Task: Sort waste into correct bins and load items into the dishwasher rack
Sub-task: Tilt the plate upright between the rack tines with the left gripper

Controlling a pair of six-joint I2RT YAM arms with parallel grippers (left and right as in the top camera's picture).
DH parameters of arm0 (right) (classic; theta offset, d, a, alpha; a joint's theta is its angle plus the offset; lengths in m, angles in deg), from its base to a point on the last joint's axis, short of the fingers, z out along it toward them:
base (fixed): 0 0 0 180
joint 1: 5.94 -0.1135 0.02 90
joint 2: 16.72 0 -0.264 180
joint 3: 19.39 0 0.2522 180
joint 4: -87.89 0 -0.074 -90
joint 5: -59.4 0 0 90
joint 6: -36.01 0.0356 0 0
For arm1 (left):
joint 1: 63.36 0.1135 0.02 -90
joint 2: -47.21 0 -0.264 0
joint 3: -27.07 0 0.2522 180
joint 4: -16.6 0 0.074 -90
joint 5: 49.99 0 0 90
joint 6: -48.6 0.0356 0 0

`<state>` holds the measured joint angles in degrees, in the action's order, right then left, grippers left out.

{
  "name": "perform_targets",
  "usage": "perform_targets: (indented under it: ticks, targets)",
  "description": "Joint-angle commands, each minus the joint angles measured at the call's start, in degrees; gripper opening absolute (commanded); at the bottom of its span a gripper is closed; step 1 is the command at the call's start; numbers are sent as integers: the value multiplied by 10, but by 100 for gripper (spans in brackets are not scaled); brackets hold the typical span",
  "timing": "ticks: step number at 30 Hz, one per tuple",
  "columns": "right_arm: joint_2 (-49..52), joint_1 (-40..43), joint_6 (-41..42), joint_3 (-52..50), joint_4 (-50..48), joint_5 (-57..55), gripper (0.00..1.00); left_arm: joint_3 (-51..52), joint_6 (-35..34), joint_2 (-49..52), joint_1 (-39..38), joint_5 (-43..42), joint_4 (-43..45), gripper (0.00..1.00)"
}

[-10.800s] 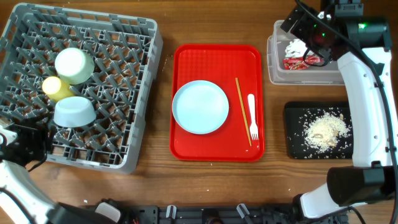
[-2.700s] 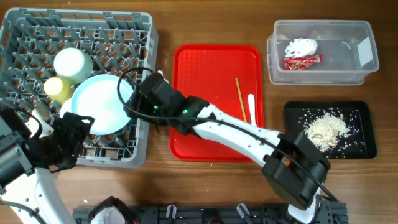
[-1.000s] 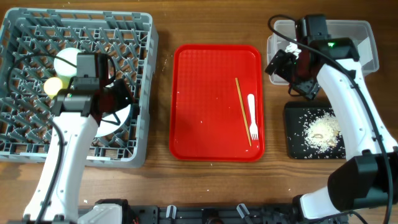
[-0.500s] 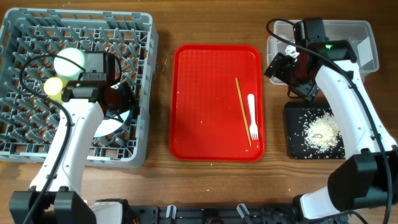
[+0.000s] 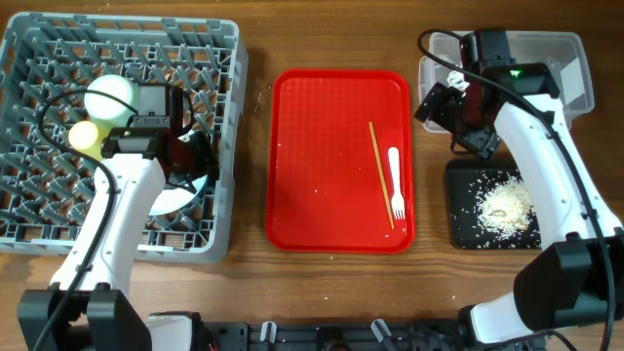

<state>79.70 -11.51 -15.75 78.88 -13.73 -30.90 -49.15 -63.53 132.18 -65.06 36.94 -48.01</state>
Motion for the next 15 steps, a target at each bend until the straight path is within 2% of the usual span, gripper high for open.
perform_targets:
  ticks: [1,15]
  targets:
    - [-2,0,-8,-5,0,-14,100,14,3,3,5,-10,12,4]
    - [-2,0,-8,-5,1,-12,100,37,2,31,5,-10,48,4]
